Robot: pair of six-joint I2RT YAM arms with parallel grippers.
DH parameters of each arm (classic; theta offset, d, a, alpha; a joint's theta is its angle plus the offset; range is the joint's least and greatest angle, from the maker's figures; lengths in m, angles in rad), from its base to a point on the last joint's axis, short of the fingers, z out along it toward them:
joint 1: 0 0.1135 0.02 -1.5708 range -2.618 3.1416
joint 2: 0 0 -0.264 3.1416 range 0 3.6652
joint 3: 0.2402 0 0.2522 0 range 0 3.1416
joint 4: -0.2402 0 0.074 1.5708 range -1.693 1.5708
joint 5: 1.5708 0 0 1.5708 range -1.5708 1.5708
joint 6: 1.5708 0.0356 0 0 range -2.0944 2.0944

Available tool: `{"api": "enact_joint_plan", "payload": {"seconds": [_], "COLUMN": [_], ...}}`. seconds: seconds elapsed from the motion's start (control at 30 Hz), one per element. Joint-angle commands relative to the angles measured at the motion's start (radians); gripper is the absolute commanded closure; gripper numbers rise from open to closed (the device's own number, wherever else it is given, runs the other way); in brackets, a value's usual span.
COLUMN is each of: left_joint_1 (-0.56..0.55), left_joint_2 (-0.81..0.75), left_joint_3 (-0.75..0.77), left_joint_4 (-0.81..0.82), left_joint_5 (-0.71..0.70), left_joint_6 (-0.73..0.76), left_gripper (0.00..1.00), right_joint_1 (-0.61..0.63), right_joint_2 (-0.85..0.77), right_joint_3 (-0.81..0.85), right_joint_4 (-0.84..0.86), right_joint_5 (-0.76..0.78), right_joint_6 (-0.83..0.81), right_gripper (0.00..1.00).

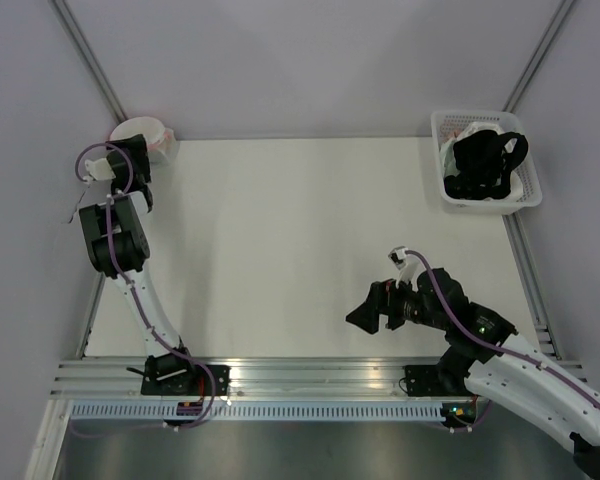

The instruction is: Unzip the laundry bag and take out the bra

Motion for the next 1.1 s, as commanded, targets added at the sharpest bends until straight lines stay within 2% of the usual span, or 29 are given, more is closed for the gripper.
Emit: {"api": "enact_joint_plan", "payload": {"seconds": [0.0,0.03,0.07,0.13,0.17,0.27,0.33,0.37,0.43,0.47,0.57,0.63,0.9,1.0,1.07], "left_joint_1": [0.012,0.012,0.012,0.015,0.018,0.021,0.023,0.025,0.025,0.026,0.023,0.022,-0.020,-0.049,-0.083], "left_joint_2": [0.062,0.075,0.108,0.135,0.155,0.178,0.181,0.180,0.168,0.160,0.113,0.053,-0.185,-0.312,-0.366], "left_joint_3": [0.119,0.140,0.183,0.214,0.234,0.252,0.242,0.237,0.222,0.198,0.132,0.055,-0.244,-0.332,-0.389], "left_joint_4": [0.027,0.028,0.024,0.017,0.008,-0.005,-0.007,-0.007,0.011,0.022,0.047,0.073,0.157,0.157,0.122], "left_joint_5": [0.032,0.045,0.071,0.091,0.100,0.144,0.158,0.166,0.187,0.210,0.255,0.275,0.522,0.545,0.591], "left_joint_6": [-0.071,-0.072,-0.075,-0.095,-0.103,-0.131,-0.129,-0.126,-0.127,-0.129,-0.129,-0.129,-0.164,-0.163,-0.158], "left_gripper": [0.03,0.07,0.15,0.26,0.37,0.53,0.60,0.69,0.78,0.85,0.94,0.97,0.98,0.98,0.98], "right_joint_1": [0.005,0.007,0.005,0.007,0.007,0.010,0.014,0.016,0.019,0.019,0.019,0.022,0.024,0.022,0.024], "right_joint_2": [0.005,0.014,0.018,0.031,0.035,0.055,0.067,0.069,0.069,0.071,0.061,0.049,0.058,0.087,0.091], "right_joint_3": [-0.002,-0.003,-0.002,0.004,0.007,0.020,0.024,0.024,0.018,0.017,0.023,0.035,0.176,0.220,0.219], "right_joint_4": [0.057,0.062,0.065,0.070,0.071,0.080,0.086,0.086,0.097,0.103,0.103,0.100,-0.031,-0.091,-0.090], "right_joint_5": [-0.019,-0.025,-0.027,-0.028,-0.027,-0.025,-0.027,-0.024,-0.025,-0.025,-0.007,0.012,0.306,0.364,0.349], "right_joint_6": [0.042,0.044,0.047,0.048,0.047,0.044,0.036,0.035,0.035,0.030,0.018,0.010,-0.025,-0.028,-0.024], "right_gripper": [0.02,0.02,0.02,0.02,0.02,0.02,0.02,0.02,0.02,0.02,0.02,0.02,0.02,0.02,0.02]}}
